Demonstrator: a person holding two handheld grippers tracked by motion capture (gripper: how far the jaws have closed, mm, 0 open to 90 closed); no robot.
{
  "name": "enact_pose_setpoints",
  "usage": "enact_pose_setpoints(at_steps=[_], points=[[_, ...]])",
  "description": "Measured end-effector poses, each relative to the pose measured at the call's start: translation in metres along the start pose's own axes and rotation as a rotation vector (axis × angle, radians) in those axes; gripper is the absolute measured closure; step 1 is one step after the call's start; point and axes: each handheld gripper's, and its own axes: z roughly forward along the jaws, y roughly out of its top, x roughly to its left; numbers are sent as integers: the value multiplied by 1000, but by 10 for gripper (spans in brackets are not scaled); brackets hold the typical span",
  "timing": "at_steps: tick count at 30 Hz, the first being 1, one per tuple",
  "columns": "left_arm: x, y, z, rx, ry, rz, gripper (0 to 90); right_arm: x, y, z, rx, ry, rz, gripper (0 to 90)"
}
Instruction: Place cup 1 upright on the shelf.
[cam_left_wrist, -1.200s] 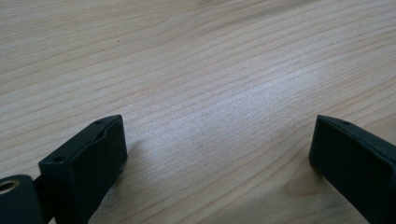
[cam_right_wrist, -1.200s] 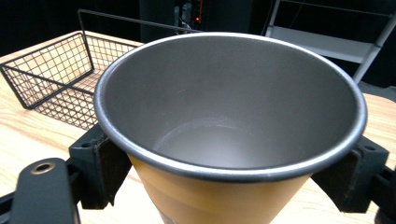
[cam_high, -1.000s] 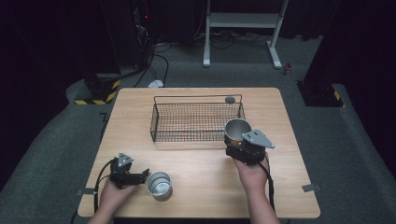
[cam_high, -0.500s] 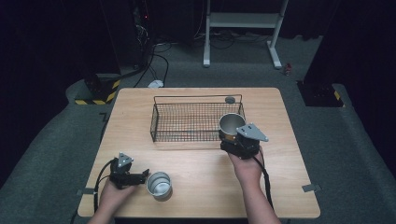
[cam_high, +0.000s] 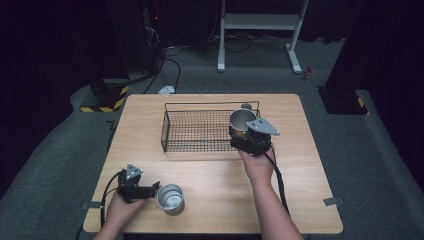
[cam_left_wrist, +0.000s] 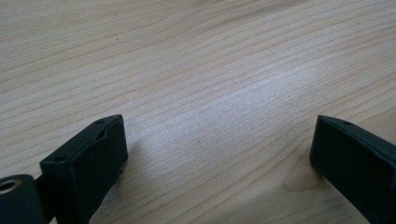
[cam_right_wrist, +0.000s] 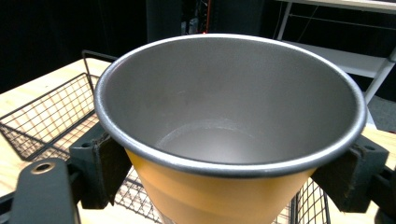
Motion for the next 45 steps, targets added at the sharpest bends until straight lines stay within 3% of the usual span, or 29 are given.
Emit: enact_pose_setpoints(at_steps=[23, 33, 45], points=[[0, 1, 1, 2, -11, 9, 42, -13, 9, 53, 78, -41, 36, 148], [0, 1, 1, 0, -12, 8, 43, -11, 8, 71, 97, -41, 55, 148], [0, 1, 0, 0, -13, 11, 45, -5, 5, 90, 128, -44, 43, 148]])
